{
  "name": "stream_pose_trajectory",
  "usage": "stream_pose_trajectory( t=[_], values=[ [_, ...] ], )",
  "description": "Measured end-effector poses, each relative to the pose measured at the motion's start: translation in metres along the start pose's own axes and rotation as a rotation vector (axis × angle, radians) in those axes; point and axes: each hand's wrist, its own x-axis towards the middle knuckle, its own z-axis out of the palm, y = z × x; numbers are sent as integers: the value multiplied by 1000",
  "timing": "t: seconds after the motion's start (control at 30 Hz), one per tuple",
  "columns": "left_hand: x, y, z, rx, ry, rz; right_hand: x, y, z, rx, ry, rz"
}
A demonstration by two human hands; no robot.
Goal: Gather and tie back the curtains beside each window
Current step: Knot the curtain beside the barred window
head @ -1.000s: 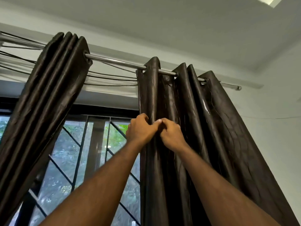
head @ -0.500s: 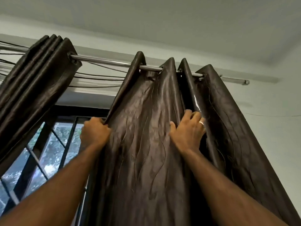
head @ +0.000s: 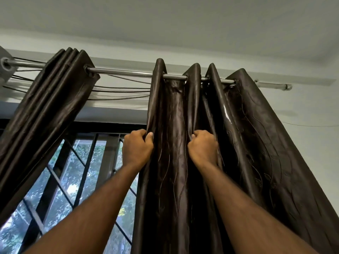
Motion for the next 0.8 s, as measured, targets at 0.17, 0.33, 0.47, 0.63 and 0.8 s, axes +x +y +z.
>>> stream_pose_trajectory(
  t=[0.17,0.33,0.47,0.63,0.8],
  values=[
    [5,4,-9,-54,-72,79,4,-75,36,120,-297,-262],
    [11,-8,-15,-5,-139,144,13,-85,35,39,-408,-263],
    [3,2,-9,-14,-201,181,13,-84,25,12,-412,-169],
    [-5,8,1,-24,-202,183,17,-76,10,93,-491,-91],
    [-11,-8,10,36,-133,142,22,-20,-26,-209,185,-93]
  ],
)
